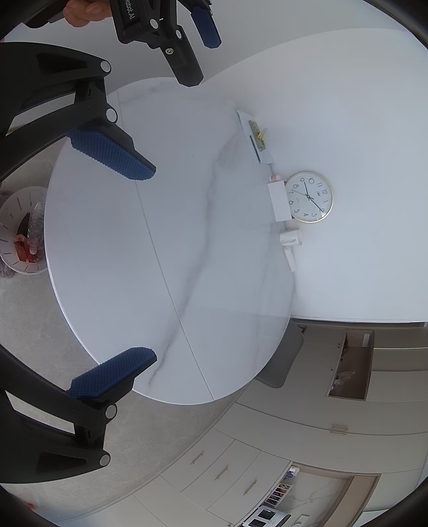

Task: Collect trash

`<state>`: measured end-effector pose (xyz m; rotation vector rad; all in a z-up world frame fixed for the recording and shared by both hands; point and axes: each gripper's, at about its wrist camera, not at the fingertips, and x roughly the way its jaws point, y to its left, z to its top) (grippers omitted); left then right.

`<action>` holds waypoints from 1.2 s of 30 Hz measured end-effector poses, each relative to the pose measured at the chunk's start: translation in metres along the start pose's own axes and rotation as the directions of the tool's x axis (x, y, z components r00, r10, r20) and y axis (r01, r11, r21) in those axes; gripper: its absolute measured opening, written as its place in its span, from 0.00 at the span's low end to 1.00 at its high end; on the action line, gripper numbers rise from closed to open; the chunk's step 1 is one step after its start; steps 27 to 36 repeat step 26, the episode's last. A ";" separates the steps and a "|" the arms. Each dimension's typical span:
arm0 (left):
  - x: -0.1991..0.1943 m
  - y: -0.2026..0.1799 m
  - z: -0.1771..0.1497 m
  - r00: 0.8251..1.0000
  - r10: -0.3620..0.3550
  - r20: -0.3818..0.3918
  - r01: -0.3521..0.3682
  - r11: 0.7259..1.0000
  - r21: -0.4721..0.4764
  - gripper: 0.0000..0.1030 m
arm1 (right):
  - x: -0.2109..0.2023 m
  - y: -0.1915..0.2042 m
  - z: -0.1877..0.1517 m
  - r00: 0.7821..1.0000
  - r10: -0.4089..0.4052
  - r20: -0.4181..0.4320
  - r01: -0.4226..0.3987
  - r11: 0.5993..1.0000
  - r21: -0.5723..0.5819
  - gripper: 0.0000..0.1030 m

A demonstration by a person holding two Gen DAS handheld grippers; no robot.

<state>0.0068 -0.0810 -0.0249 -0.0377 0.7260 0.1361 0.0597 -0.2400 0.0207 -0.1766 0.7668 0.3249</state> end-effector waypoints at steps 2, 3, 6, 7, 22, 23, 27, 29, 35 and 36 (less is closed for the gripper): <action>0.000 -0.001 0.000 1.000 -0.015 -0.001 0.015 1.000 -0.002 0.92 | 0.000 0.000 0.000 1.000 -0.001 0.000 0.001 1.000 0.000 0.98; 0.000 -0.001 0.001 1.000 -0.019 0.001 0.019 1.000 -0.002 0.92 | 0.000 0.000 0.000 1.000 -0.001 0.000 0.001 1.000 0.000 0.98; 0.000 -0.003 0.001 1.000 -0.030 -0.002 0.030 1.000 0.000 0.92 | 0.001 0.000 -0.001 1.000 0.001 -0.002 -0.001 1.000 0.001 0.98; 0.000 -0.003 0.000 1.000 -0.030 -0.002 0.030 1.000 0.000 0.93 | 0.001 0.000 -0.001 1.000 0.001 -0.003 -0.001 1.000 0.001 0.98; 0.001 -0.009 0.004 1.000 -0.021 0.013 0.020 1.000 0.007 0.93 | 0.002 0.001 -0.005 1.000 0.004 -0.005 -0.004 1.000 0.008 0.98; 0.001 -0.010 0.003 1.000 -0.014 0.011 0.014 1.000 0.010 0.93 | 0.002 0.000 -0.006 1.000 0.005 -0.005 -0.005 1.000 0.010 0.98; 0.002 -0.013 0.002 1.000 -0.004 0.007 0.004 1.000 0.014 0.93 | 0.001 -0.002 -0.007 1.000 0.003 -0.005 -0.003 1.000 0.011 0.98; 0.002 -0.013 0.002 1.000 -0.004 0.007 0.004 1.000 0.014 0.93 | 0.001 -0.002 -0.007 1.000 0.003 -0.005 -0.003 1.000 0.011 0.98; 0.002 -0.013 0.002 1.000 -0.004 0.007 0.004 1.000 0.014 0.93 | 0.001 -0.002 -0.007 1.000 0.003 -0.005 -0.003 1.000 0.011 0.98; 0.002 -0.013 0.002 1.000 -0.004 0.007 0.004 1.000 0.014 0.93 | 0.001 -0.002 -0.007 1.000 0.003 -0.005 -0.003 1.000 0.011 0.98</action>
